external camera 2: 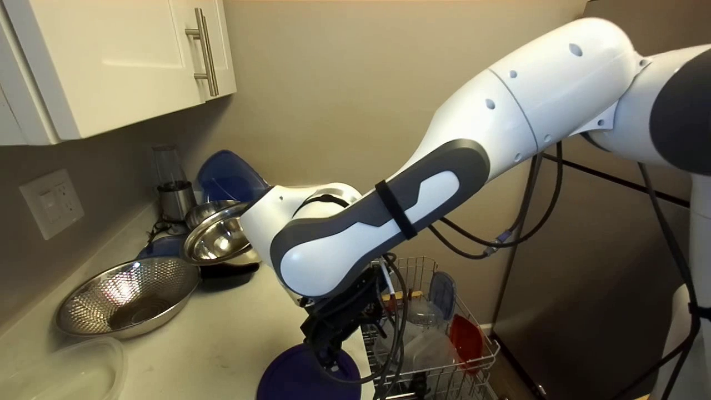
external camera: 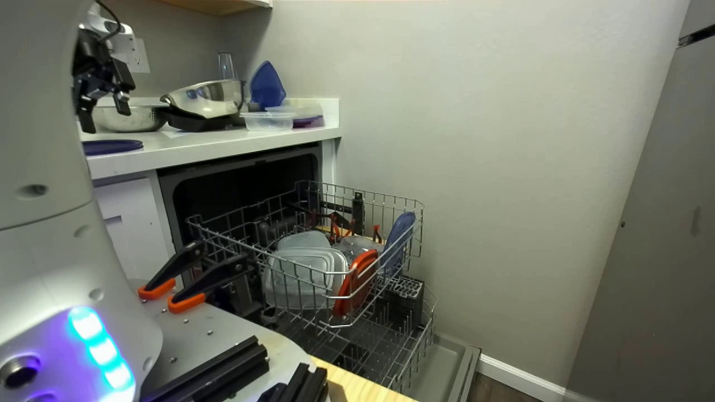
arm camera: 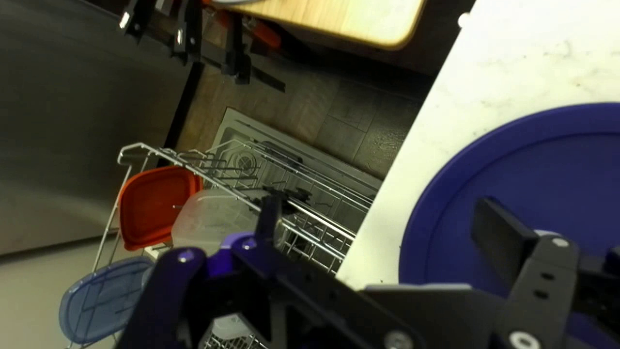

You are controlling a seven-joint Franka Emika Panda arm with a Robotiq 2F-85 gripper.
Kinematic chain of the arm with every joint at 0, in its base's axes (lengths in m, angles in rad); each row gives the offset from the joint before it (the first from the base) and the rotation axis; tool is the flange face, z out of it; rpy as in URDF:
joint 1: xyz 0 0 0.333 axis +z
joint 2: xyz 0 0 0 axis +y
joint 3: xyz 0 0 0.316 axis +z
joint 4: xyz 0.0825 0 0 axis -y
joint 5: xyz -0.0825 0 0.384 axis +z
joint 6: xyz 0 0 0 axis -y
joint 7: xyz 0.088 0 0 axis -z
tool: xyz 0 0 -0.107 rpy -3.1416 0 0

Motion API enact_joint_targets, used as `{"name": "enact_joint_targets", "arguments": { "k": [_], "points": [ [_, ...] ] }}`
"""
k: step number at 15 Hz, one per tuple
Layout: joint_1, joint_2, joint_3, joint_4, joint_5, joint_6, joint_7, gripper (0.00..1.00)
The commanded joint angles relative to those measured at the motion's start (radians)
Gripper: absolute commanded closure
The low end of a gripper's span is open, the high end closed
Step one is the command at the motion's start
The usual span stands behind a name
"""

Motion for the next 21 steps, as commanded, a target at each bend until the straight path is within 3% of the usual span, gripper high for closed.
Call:
{"name": "enact_joint_targets", "arguments": {
  "k": [1, 4, 7, 15, 21],
  "points": [
    [0.008, 0.091, -0.012, 0.036, -0.071, 0.079, -0.036, 0.00],
    [0.014, 0.138, -0.030, 0.035, -0.094, 0.133, -0.032, 0.00],
    [0.028, 0.144, -0.052, 0.030, -0.118, 0.093, -0.004, 0.00],
    [0.010, 0.027, -0.094, -0.106, -0.118, 0.045, 0.096, 0.00],
    [-0.022, -0.032, -0.079, -0.201, -0.102, 0.068, 0.161, 0.00]
  ]
}}
